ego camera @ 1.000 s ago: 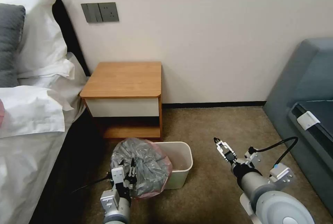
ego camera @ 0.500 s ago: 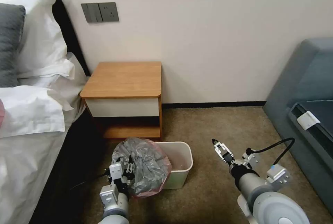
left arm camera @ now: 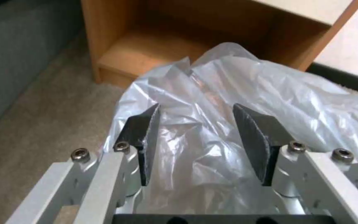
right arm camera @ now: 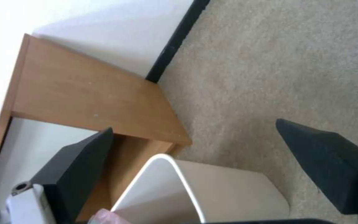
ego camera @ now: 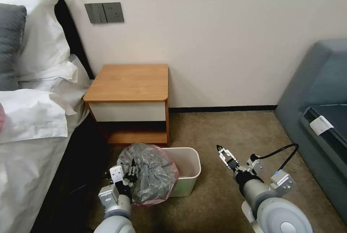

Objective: Pick up the garbage bag from the table and place it over the trash can.

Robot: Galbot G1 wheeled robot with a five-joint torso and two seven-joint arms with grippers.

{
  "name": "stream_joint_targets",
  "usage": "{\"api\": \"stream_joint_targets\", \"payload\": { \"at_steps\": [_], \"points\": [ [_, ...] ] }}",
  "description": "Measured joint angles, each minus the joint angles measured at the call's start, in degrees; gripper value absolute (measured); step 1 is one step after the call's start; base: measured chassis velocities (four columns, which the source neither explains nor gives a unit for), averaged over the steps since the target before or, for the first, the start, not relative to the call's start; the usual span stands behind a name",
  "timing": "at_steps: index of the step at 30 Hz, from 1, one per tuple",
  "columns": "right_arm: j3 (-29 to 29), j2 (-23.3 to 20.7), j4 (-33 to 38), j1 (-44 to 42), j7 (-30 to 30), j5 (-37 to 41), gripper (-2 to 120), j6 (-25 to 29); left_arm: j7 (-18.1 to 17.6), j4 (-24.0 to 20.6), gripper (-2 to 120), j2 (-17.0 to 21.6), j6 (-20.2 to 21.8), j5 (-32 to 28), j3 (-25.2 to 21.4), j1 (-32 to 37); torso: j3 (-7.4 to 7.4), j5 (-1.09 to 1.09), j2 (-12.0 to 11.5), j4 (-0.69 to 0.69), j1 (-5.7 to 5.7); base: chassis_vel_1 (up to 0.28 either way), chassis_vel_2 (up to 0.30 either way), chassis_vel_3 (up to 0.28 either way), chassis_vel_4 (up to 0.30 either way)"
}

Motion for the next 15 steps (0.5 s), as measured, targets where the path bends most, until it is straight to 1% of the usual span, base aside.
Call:
{"api": "stream_joint_targets", "payload": {
  "at_steps": [6,11,15],
  "points": [
    [0.0,0.4,0.0,-0.4,-0.1,-0.4,100,0.1,-0.3,1.0,47,0.1,0.5,-0.2,1.1,-1.4,0.0,0.0,0.0,0.0,0.0,0.0,0.0,0.0,0.0],
    [-0.1,0.8,-0.3,-0.3,-0.2,-0.7,100,0.1,0.5,1.8,47,0.6,0.6,0.2,2.3,-2.0,0.0,0.0,0.0,0.0,0.01,0.0,0.0,0.0,0.0],
    [-0.2,1.1,-0.5,-0.4,-0.2,-1.1,100,0.1,1.2,2.0,47,0.8,0.3,1.8,3.0,-2.2,0.0,0.0,0.0,0.0,0.0,0.0,0.0,0.0,0.0]
  ]
}}
